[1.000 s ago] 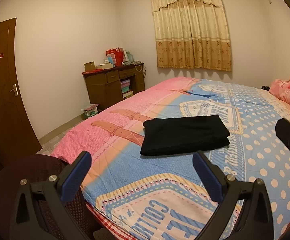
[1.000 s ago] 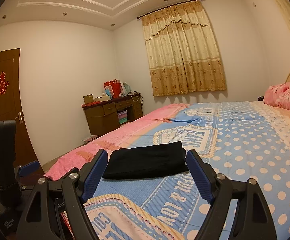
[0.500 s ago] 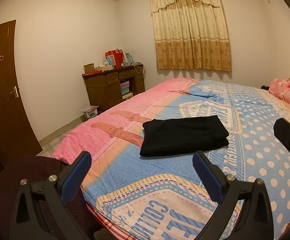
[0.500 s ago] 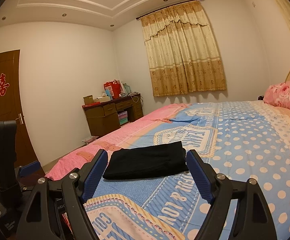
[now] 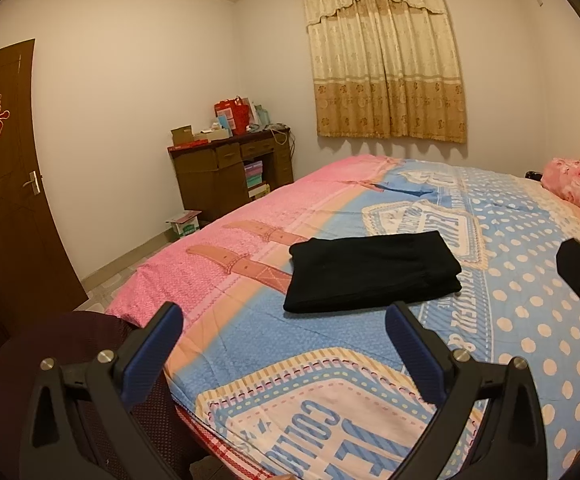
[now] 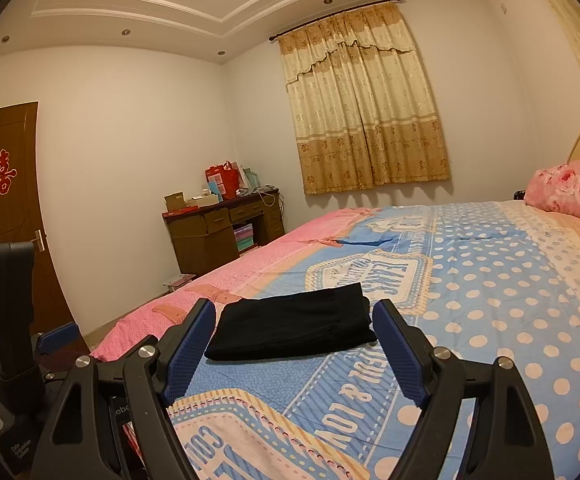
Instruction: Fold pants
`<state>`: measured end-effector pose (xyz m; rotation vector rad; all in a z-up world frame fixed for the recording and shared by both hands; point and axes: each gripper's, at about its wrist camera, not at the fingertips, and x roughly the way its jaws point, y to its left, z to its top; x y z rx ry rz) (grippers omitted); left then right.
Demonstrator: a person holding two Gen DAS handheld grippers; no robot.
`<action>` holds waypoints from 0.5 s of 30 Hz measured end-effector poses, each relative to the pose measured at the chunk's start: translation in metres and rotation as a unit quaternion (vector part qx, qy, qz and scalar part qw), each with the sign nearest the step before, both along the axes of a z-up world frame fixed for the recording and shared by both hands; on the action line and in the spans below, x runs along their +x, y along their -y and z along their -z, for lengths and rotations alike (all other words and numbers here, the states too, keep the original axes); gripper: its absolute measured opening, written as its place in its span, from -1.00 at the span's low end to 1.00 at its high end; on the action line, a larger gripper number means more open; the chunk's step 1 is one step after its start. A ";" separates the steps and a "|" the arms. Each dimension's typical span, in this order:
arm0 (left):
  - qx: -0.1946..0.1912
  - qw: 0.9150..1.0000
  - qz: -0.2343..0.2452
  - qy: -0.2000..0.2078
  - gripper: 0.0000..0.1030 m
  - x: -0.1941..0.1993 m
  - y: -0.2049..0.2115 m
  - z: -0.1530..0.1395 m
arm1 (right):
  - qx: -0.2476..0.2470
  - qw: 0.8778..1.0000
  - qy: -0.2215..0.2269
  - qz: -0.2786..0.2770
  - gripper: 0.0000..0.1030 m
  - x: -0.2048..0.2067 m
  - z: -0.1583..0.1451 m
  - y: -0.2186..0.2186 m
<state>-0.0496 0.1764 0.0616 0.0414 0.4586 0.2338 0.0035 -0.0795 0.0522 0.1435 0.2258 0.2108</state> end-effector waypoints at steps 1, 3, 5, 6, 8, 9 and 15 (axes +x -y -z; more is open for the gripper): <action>0.001 1.000 0.000 -0.001 1.00 0.000 0.000 0.000 | 0.000 1.000 0.000 0.001 0.59 -0.001 0.000 0.000; 0.004 1.000 -0.001 -0.002 1.00 0.001 -0.001 0.000 | 0.000 1.000 -0.001 0.001 0.59 -0.001 0.000 0.000; 0.005 1.000 -0.001 -0.002 1.00 0.001 -0.001 0.000 | 0.001 1.000 -0.001 0.002 0.59 -0.002 0.000 0.000; 0.004 1.000 0.000 -0.002 1.00 0.001 -0.001 -0.001 | 0.001 1.000 -0.001 0.002 0.59 -0.002 0.000 0.000; 0.001 1.000 -0.003 -0.001 1.00 0.001 -0.003 -0.002 | 0.001 1.000 -0.001 0.003 0.59 -0.004 0.000 0.001; -0.001 1.000 -0.006 0.000 1.00 0.002 -0.003 -0.002 | 0.002 1.000 -0.001 0.004 0.59 -0.006 0.000 0.001; -0.016 1.000 0.001 -0.004 1.00 0.004 -0.008 -0.001 | 0.005 1.000 -0.003 0.012 0.59 -0.008 0.001 -0.001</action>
